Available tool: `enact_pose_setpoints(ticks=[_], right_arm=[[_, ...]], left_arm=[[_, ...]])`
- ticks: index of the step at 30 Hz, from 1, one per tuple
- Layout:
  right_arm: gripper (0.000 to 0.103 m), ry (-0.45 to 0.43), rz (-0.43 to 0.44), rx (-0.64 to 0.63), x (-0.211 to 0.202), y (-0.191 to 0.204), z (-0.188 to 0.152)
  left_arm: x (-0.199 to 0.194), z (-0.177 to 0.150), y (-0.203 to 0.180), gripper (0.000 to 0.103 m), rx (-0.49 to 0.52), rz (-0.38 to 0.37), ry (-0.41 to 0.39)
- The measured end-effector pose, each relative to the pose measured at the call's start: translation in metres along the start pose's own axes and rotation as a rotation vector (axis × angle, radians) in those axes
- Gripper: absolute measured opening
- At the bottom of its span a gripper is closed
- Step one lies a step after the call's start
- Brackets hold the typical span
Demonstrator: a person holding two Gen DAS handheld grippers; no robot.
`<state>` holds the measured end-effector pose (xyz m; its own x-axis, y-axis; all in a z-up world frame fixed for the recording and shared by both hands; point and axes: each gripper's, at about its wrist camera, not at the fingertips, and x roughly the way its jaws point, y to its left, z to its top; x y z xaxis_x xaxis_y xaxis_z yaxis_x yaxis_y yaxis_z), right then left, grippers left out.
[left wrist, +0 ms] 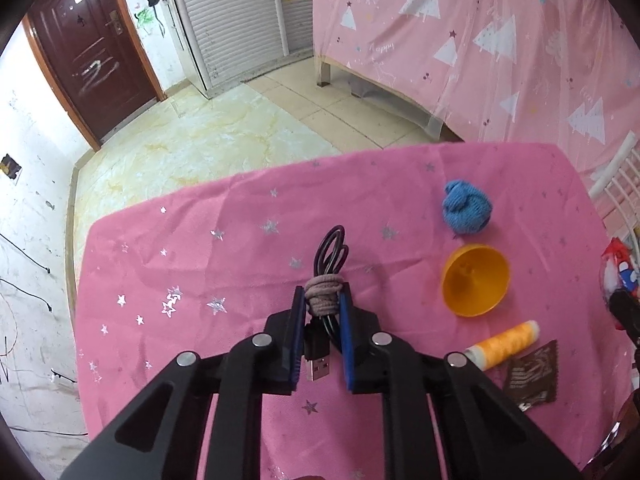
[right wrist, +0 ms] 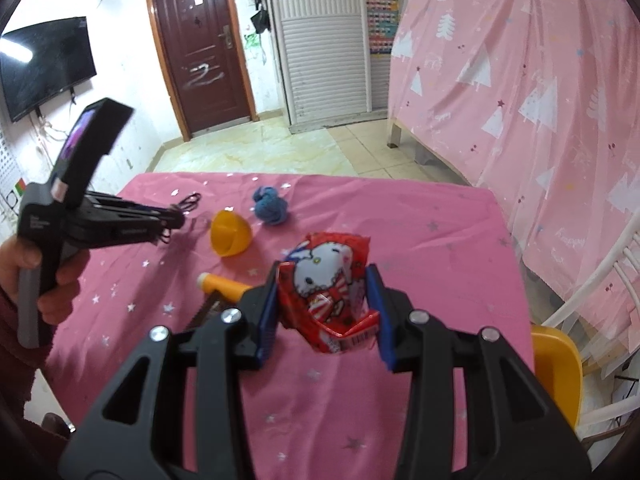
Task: Collect trash
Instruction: 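Carry the cable and red bag to the yellow bin and release both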
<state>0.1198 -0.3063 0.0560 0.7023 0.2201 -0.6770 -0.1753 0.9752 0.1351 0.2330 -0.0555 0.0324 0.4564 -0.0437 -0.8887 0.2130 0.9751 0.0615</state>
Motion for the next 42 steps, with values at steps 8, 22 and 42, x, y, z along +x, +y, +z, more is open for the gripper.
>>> enact_pose_setpoints(ticks=[8,22,42], right_arm=[[0.039,-0.031,-0.036,0.062,-0.017,-0.038,-0.011],[0.039,-0.083,-0.163,0.207,-0.068,-0.132,-0.044],[0.049,-0.038,-0.269,0.407,-0.067,-0.228,-0.110]], left_arm=[[-0.045,0.010,-0.044,0.010,0.049,-0.057,-0.076],[-0.091,-0.004,-0.200,0.010,0.262,-0.232,-0.139],[-0.096,-0.017,-0.354,0.010,0.384,-0.391,-0.078]])
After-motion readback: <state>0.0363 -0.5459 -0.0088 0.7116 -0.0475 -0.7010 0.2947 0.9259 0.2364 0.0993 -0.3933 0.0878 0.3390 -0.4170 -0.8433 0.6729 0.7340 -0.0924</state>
